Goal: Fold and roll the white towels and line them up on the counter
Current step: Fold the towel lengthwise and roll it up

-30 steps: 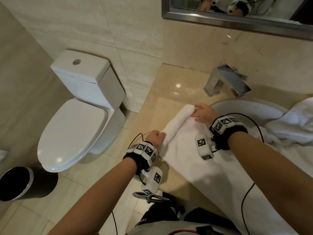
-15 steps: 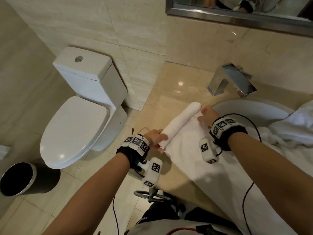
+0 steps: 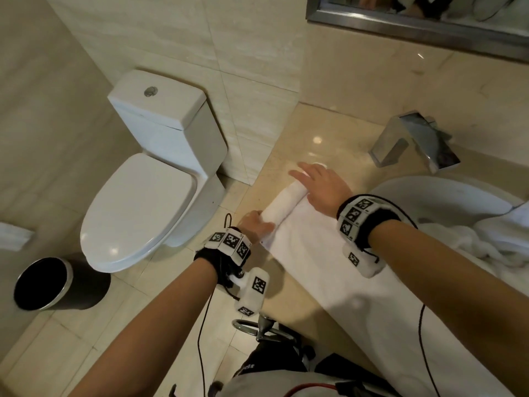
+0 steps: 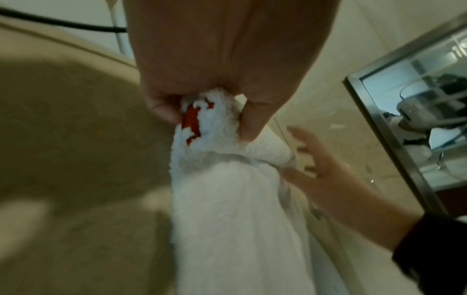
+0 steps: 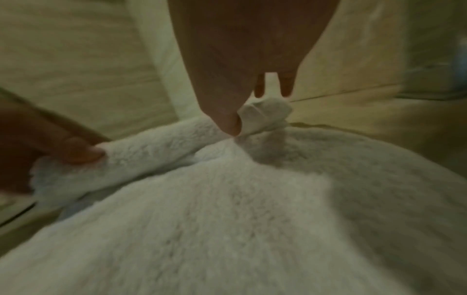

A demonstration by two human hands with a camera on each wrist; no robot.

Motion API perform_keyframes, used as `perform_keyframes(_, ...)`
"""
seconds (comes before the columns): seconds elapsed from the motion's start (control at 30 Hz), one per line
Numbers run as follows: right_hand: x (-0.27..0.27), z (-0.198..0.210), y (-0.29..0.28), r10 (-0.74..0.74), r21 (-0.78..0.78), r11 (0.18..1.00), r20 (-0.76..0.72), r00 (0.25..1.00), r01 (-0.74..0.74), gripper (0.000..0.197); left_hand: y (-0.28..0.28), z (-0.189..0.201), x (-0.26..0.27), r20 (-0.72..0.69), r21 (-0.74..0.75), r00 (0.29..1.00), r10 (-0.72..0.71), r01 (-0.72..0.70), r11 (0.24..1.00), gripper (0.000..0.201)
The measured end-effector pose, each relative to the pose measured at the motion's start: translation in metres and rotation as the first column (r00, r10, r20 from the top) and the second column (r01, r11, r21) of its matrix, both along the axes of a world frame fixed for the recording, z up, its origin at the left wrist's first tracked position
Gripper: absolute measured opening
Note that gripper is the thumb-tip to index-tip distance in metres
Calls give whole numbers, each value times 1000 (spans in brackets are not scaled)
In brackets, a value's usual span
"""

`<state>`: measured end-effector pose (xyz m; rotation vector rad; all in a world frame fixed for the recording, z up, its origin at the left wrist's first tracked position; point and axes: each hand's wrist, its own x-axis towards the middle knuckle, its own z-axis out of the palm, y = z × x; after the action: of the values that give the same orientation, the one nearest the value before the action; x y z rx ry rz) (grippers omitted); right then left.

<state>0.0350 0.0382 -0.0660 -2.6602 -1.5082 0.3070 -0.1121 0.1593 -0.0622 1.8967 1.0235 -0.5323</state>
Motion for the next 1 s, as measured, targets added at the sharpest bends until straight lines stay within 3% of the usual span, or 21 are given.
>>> perform_keyframes(0.07,-5,5,12,141,-98,986,72,987,-134,67,-1,-1,-4,-8,40,998,-68,68,997,55)
perform_keyframes(0.13,-5,7,18,230,-182,961,116,966,-207,52,1,-4,-6,-15,20,995,-103,103,994,67)
perform_keyframes(0.2,-2,7,19,211,-198,962,100,972,-188,44,5,-4,-11,20,12,981,-193,193,981,87)
perform_keyframes(0.27,2,7,18,149,-188,972,48,988,-138,43,9,-3,-17,92,28,949,-302,301,953,96)
perform_keyframes(0.33,2,7,18,114,-176,978,16,993,-109,42,14,-9,-21,163,38,933,-320,319,947,101)
perform_keyframes(0.5,-6,4,14,105,-200,975,43,994,-95,43,10,-11,-17,185,82,934,-306,295,952,61)
perform_keyframes(0.67,-3,16,3,137,-237,962,-7,991,-135,59,2,-10,-19,-13,208,919,-393,387,898,61)
perform_keyframes(0.77,-4,23,-1,167,-276,949,39,985,-150,56,-2,-2,-17,-147,377,828,-541,553,743,57)
perform_keyframes(0.87,-6,24,-1,153,-283,950,52,987,-132,53,-7,6,-3,-304,401,726,-616,685,609,64)
perform_keyframes(1.0,-8,27,-3,124,-311,944,19,992,-112,50,-20,6,2,-409,396,682,-606,731,555,69)
